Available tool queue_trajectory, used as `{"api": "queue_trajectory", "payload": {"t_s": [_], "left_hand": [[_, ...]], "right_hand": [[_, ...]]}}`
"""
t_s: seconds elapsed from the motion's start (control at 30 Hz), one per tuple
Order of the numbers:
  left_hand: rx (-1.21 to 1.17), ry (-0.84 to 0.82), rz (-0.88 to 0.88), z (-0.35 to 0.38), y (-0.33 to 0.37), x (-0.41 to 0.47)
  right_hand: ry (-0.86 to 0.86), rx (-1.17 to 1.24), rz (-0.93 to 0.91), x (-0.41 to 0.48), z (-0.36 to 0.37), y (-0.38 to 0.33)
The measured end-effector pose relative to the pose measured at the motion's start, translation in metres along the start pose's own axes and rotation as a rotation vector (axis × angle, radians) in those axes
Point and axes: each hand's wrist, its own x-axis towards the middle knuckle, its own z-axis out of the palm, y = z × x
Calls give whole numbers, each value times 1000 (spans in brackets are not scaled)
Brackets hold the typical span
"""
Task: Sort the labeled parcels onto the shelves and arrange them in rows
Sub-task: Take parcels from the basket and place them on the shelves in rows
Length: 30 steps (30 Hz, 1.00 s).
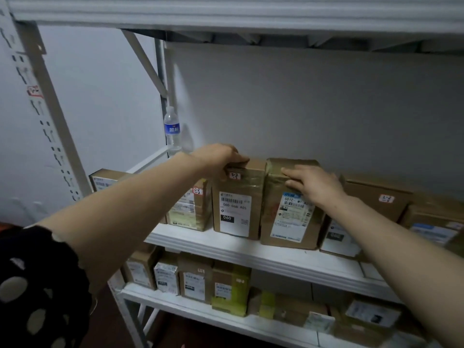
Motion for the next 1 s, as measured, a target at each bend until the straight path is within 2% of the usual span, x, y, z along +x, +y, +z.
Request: {"api": "queue_trajectory", "payload": {"t_s": [0.33, 0.83, 1.0], "left_hand": [[52, -108, 28, -9, -10, 2], [-8, -91, 59, -11, -12, -12], [31, -90, -19, -6, -8, -14]], "right_hand": [[13, 20, 23, -10, -3, -9], [65, 19, 95, -18, 3, -36], [44, 12, 113, -24, 1, -38]]}}
